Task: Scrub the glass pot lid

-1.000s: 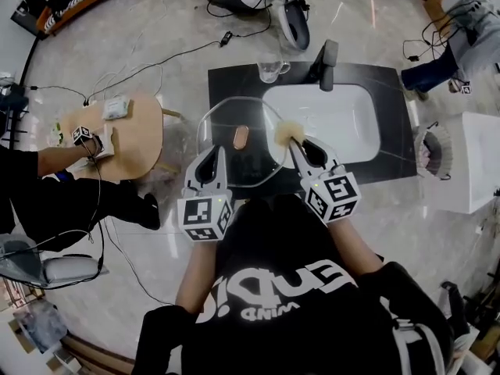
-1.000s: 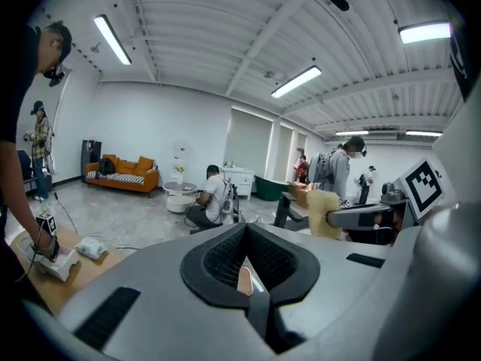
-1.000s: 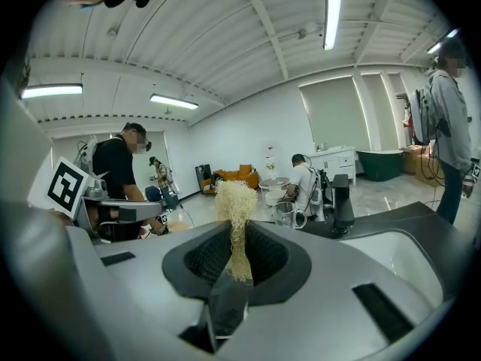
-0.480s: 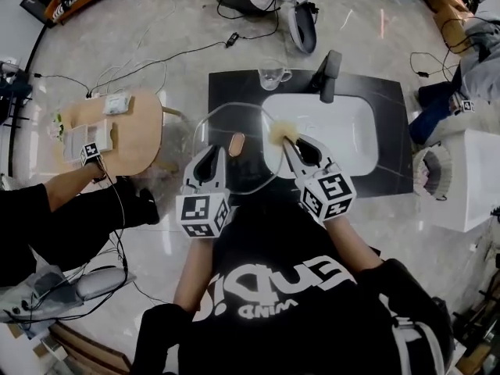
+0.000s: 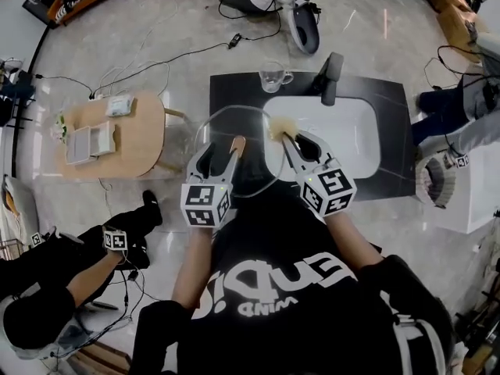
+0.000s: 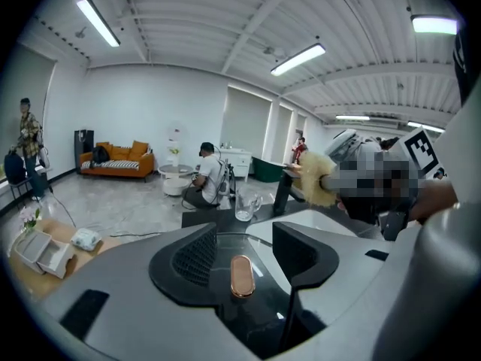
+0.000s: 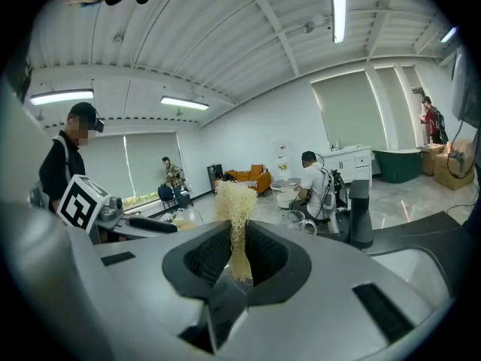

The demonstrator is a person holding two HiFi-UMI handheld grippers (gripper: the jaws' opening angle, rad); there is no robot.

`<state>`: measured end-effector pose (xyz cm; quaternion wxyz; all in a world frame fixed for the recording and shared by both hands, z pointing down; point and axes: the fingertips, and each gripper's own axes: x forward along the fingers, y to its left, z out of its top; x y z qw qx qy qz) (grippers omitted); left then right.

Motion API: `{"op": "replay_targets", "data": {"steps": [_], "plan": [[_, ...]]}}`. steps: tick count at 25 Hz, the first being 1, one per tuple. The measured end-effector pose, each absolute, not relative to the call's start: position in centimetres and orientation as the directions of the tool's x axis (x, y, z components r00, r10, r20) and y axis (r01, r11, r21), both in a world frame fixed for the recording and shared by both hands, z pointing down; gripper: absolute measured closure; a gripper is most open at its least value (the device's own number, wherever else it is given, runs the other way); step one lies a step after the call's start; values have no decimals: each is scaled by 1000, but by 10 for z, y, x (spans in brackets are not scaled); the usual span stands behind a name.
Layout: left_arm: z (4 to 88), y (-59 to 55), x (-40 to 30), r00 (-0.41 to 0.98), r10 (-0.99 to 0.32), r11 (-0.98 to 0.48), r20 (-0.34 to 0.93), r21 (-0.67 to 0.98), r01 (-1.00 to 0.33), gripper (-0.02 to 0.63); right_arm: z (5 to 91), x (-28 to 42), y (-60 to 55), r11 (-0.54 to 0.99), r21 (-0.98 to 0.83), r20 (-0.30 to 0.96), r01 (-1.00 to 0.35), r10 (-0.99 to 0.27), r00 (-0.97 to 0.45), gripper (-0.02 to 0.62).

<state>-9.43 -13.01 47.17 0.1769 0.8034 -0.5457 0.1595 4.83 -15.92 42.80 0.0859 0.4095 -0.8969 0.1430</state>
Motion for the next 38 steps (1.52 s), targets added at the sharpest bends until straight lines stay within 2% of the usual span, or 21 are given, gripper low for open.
{"op": "replay_targets", "data": {"steps": [17,22,26,31,38], "plan": [[574,-153,-74,365,-676,-418,640,74,-905,374,433,69,-169,585,-187,295,-789,-733,-613,549],[588,-155,-70,358,-654,-426,667,67,-902,377,435,71,-171,580,-188,299,-792,-735,-609,549],[591,-156,-68,356,-650,-400,671,97,-912,416,438,71,-174,584,-188,306,-790,-729,-612,549],[591,-156,-68,355,-657,-384,665,110,-917,417,441,67,-182,601,-182,320,-778,-712,-625,549],[591,-155,-66,339,-672,-351,659,119,-929,417,454,39,-201,711,-142,371,-689,-607,-703,549]]}}
